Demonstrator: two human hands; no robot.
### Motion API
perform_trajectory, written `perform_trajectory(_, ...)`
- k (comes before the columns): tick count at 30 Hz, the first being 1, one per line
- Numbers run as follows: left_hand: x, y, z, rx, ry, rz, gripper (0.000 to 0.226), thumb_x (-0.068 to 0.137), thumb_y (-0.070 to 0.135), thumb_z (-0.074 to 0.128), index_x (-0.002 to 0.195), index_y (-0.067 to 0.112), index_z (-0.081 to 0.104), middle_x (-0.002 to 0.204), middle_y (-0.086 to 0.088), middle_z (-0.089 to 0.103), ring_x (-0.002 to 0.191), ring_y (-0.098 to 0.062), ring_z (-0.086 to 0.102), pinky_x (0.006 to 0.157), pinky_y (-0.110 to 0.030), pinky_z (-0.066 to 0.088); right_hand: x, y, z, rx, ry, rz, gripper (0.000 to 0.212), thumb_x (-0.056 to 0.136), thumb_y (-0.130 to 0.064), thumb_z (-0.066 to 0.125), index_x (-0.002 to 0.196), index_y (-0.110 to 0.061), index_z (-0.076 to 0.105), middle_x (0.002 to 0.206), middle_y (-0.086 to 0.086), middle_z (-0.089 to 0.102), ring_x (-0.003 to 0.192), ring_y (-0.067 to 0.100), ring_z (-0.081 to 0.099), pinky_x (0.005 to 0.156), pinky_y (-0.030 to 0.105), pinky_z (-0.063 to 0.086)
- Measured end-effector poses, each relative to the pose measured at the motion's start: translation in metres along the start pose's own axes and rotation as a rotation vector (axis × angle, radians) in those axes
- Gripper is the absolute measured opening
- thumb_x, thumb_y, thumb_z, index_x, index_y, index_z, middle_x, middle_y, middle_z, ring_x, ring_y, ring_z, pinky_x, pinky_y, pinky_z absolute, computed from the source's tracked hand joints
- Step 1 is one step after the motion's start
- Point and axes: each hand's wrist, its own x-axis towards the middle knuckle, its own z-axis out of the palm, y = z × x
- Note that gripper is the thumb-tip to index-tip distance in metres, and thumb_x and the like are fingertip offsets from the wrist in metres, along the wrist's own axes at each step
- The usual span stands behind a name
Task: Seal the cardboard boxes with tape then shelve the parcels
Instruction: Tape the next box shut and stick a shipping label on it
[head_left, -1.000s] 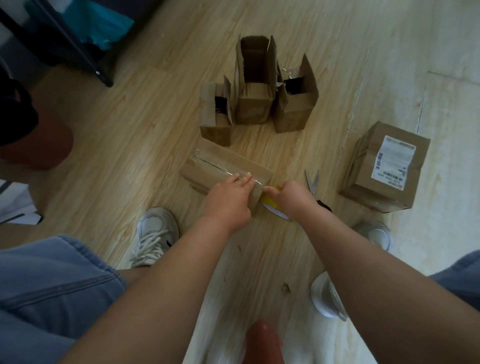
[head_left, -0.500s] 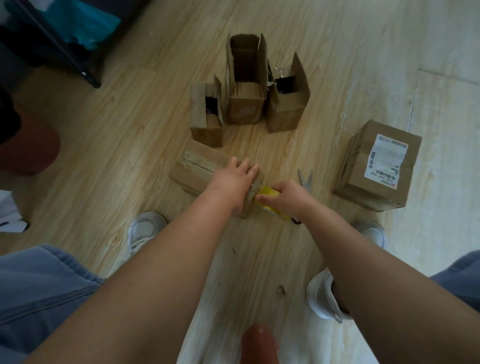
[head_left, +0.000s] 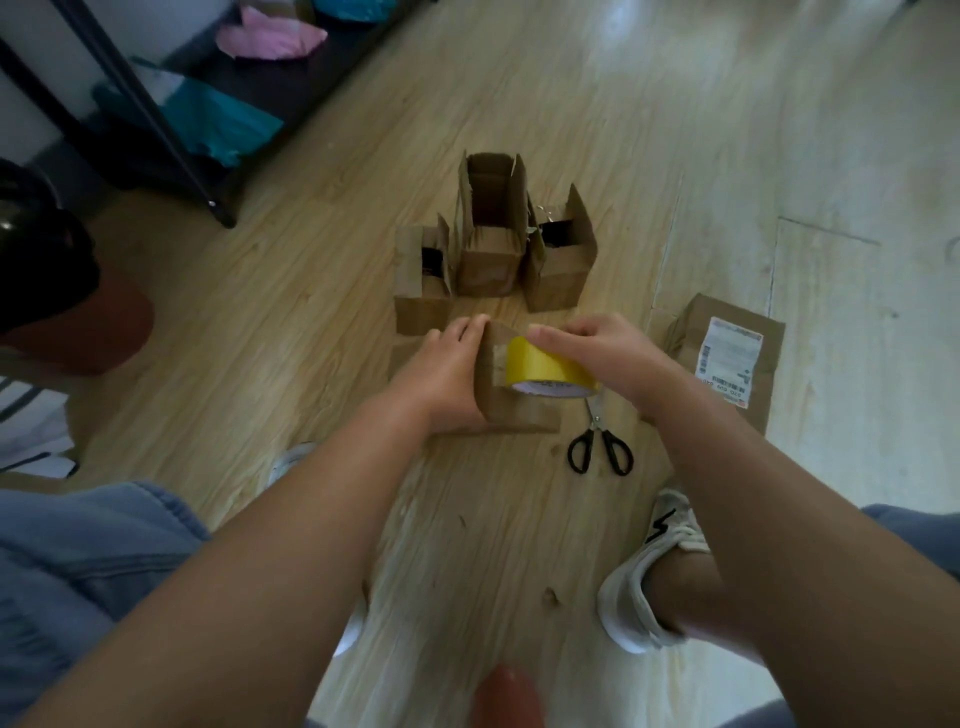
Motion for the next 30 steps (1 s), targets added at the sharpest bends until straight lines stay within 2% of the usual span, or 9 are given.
perform_trajectory(4, -0.003, 0.005, 0.003, -0.247, -0.015, -0.051, 0.134, 0.063, 0.029, 0.090, 0.157, 0.018, -0.004, 0.164, 0.001, 0.007, 0.149, -0.024, 0.016, 0.120, -0.035, 0.023, -0.016, -0.020, -0.016, 0.044, 0.043, -0.053, 0.033, 0.093, -0.062, 0.054, 0.095, -0.030, 0.063, 0.089, -0.012, 0.059, 0.077, -0.002, 0.050, 0.064, 0.020, 0.037)
perform_trajectory(6, -0.005, 0.001, 0.009, -0.329, -0.049, -0.091, 0.137, 0.060, 0.025, 0.092, 0.158, 0.020, -0.004, 0.164, -0.001, 0.008, 0.149, -0.021, 0.019, 0.118, -0.032, 0.026, -0.016, -0.023, -0.014, -0.022, 0.019, -0.066, 0.048, 0.093, -0.061, 0.055, 0.104, -0.017, 0.071, 0.102, -0.002, 0.067, 0.086, 0.006, 0.060, 0.071, 0.020, 0.047)
perform_trajectory(8, -0.009, -0.001, 0.016, -0.354, -0.115, -0.120, 0.138, 0.061, 0.020, 0.092, 0.157, 0.022, -0.006, 0.164, -0.001, 0.009, 0.148, -0.022, 0.021, 0.117, -0.033, 0.029, -0.015, -0.022, -0.005, -0.061, -0.001, -0.053, 0.058, 0.093, -0.060, 0.056, 0.119, -0.011, 0.071, 0.115, 0.010, 0.069, 0.101, 0.017, 0.066, 0.085, 0.023, 0.048)
perform_trajectory(12, -0.014, -0.004, 0.020, -0.487, -0.155, -0.147, 0.143, 0.061, 0.023, 0.093, 0.155, 0.034, -0.014, 0.165, 0.007, 0.002, 0.150, -0.018, 0.014, 0.119, -0.040, 0.028, -0.012, -0.018, 0.007, -0.042, -0.034, -0.072, 0.054, 0.094, -0.063, 0.051, 0.125, -0.022, 0.069, 0.106, -0.001, 0.073, 0.092, 0.009, 0.067, 0.069, 0.020, 0.047)
perform_trajectory(17, -0.011, -0.007, 0.022, -0.522, -0.122, -0.145, 0.147, 0.057, 0.023, 0.095, 0.154, 0.038, -0.015, 0.164, 0.010, 0.002, 0.149, -0.018, 0.017, 0.117, -0.043, 0.032, -0.007, -0.019, 0.009, -0.014, -0.043, -0.091, 0.054, 0.095, -0.059, 0.053, 0.116, -0.013, 0.072, 0.109, 0.013, 0.074, 0.101, 0.027, 0.070, 0.092, 0.034, 0.053)
perform_trajectory(21, -0.007, -0.013, 0.024, -0.484, -0.068, -0.116, 0.139, 0.054, 0.024, 0.094, 0.157, 0.029, 0.002, 0.161, 0.007, 0.012, 0.144, -0.021, 0.027, 0.113, -0.043, 0.038, 0.001, -0.019, 0.012, -0.047, -0.033, -0.089, 0.073, 0.088, -0.065, 0.058, 0.124, -0.002, 0.065, 0.116, 0.021, 0.068, 0.107, 0.037, 0.066, 0.099, 0.053, 0.051)
perform_trajectory(25, -0.008, -0.016, 0.023, -0.492, -0.057, -0.102, 0.133, 0.050, 0.024, 0.094, 0.155, 0.030, 0.012, 0.155, 0.007, 0.022, 0.140, -0.020, 0.034, 0.108, -0.043, 0.043, 0.010, -0.022, 0.018, -0.125, -0.002, -0.121, 0.093, 0.072, -0.080, 0.055, 0.117, 0.000, 0.067, 0.101, 0.022, 0.072, 0.092, 0.041, 0.070, 0.086, 0.052, 0.059)
perform_trajectory(27, -0.010, -0.021, 0.023, -0.512, -0.059, -0.119, 0.136, 0.050, 0.023, 0.094, 0.156, 0.030, 0.010, 0.155, 0.007, 0.022, 0.139, -0.020, 0.035, 0.107, -0.043, 0.045, 0.016, -0.022, 0.017, -0.276, -0.014, -0.151, 0.077, 0.083, -0.073, 0.055, 0.110, -0.003, 0.072, 0.077, 0.015, 0.066, 0.067, 0.032, 0.062, 0.063, 0.038, 0.052)
perform_trajectory(30, -0.013, -0.034, 0.024, -0.517, -0.094, -0.179, 0.137, 0.054, 0.018, 0.094, 0.157, 0.029, 0.005, 0.155, 0.002, 0.026, 0.136, -0.021, 0.039, 0.108, -0.042, 0.043, 0.018, -0.016, 0.011, -0.689, 0.058, -0.179, 0.043, 0.099, -0.053, 0.050, 0.099, -0.014, 0.069, 0.072, 0.005, 0.054, 0.061, 0.017, 0.049, 0.051, 0.026, 0.035)
